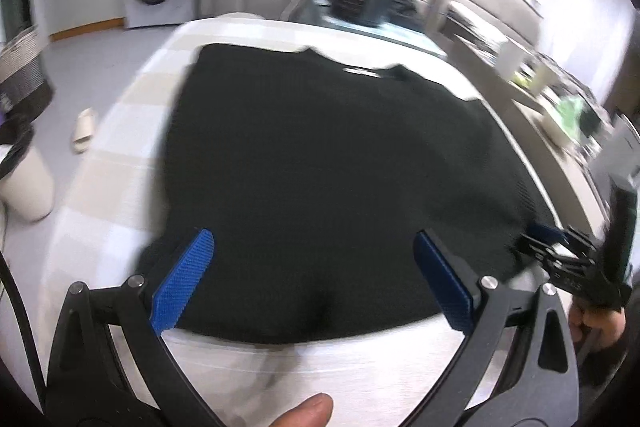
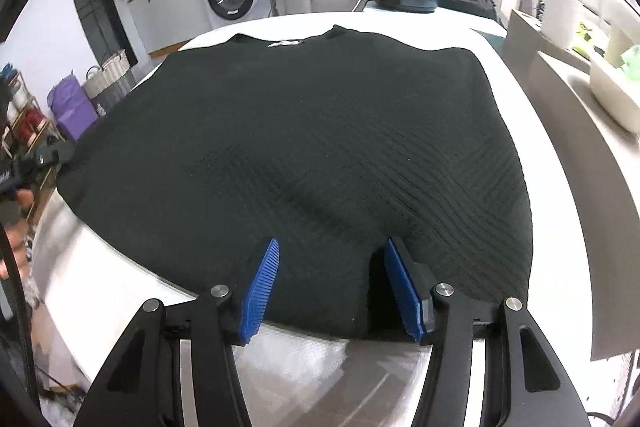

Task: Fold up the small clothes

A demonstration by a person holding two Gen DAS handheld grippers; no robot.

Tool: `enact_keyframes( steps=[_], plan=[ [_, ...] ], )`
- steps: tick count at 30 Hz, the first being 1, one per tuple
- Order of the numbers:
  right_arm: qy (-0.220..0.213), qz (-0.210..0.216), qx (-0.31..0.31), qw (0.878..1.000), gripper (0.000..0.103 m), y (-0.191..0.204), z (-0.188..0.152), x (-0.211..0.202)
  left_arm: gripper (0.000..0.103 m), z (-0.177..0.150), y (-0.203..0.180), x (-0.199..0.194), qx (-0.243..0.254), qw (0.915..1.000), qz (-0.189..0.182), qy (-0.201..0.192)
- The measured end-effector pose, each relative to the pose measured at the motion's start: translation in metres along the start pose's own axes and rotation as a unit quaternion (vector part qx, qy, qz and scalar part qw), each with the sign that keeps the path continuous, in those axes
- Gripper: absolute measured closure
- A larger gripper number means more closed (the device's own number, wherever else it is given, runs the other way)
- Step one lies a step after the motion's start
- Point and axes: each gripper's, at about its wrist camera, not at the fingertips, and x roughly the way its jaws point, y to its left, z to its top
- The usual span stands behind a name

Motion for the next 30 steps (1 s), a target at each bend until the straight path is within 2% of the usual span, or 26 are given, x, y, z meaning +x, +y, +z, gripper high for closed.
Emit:
enact_keyframes(
  steps=[2, 4, 7, 9, 11, 13, 16, 18, 19, 20, 22, 24, 26, 28, 30],
  plan=[
    [-0.009, 0.004, -0.003, 1.000, 0.046, 0.007, 0.002, -0.002, 0.002, -0.002, -0.022, 0.005, 0.020, 0.9996, -0.018, 0.004],
    [-0.017, 0.029, 0.002, 0.999, 0.046, 0.016, 0.005, -0.001, 0.001, -0.008, -0.045, 0.014, 0.047, 0.9985, -0.027, 0.011],
    [-0.011, 0.057, -0.003, 0.998, 0.046, 0.030, 0.012, 0.011, 0.001, -0.017, -0.071, 0.044, 0.087, 0.9953, -0.009, 0.041],
    [0.001, 0.066, -0.012, 0.998, 0.046, 0.036, 0.014, 0.024, 0.002, -0.022, -0.071, 0.061, 0.091, 0.9932, 0.010, 0.072],
    [-0.002, 0.061, -0.028, 0.998, 0.045, 0.037, 0.014, 0.023, 0.001, -0.025, -0.068, 0.058, 0.101, 0.9927, 0.026, 0.059],
    [-0.002, 0.041, -0.039, 0.998, 0.045, 0.031, 0.014, 0.019, 0.001, -0.026, -0.057, 0.055, 0.092, 0.9930, 0.033, 0.066],
    [0.004, -0.014, -0.046, 0.999, 0.045, 0.011, 0.010, 0.011, 0.002, -0.029, -0.026, 0.040, 0.061, 0.9955, 0.039, 0.062],
    [-0.003, -0.014, -0.033, 0.999, 0.045, -0.007, 0.005, 0.001, 0.002, -0.031, -0.006, 0.026, 0.040, 0.9962, 0.058, 0.051],
    [-0.006, -0.028, -0.026, 0.999, 0.044, -0.014, 0.003, -0.004, 0.002, -0.032, 0.004, 0.021, 0.031, 0.9960, 0.068, 0.050],
    [-0.003, -0.067, -0.018, 0.998, 0.041, -0.025, 0.000, -0.008, 0.002, -0.032, 0.014, 0.014, 0.020, 0.9961, 0.071, 0.047],
    [0.004, -0.100, 0.002, 0.995, 0.039, -0.042, -0.006, -0.012, 0.002, -0.031, 0.038, 0.001, -0.006, 0.9964, 0.073, 0.042],
    [-0.004, -0.064, 0.055, 0.996, 0.037, -0.064, -0.012, -0.022, 0.001, -0.029, 0.062, -0.015, -0.032, 0.9943, 0.098, 0.029],
    [-0.005, -0.071, 0.080, 0.994, 0.037, -0.075, -0.015, -0.030, 0.002, -0.024, 0.089, -0.031, -0.057, 0.9906, 0.124, 0.007],
    [-0.011, -0.081, 0.084, 0.993, 0.037, -0.079, -0.017, -0.037, 0.002, -0.022, 0.116, -0.047, -0.088, 0.9877, 0.129, -0.007],
    [-0.018, -0.074, 0.090, 0.993, 0.037, -0.083, -0.018, -0.043, 0.002, -0.024, 0.135, -0.055, -0.109, 0.9855, 0.130, -0.011]
  ],
)
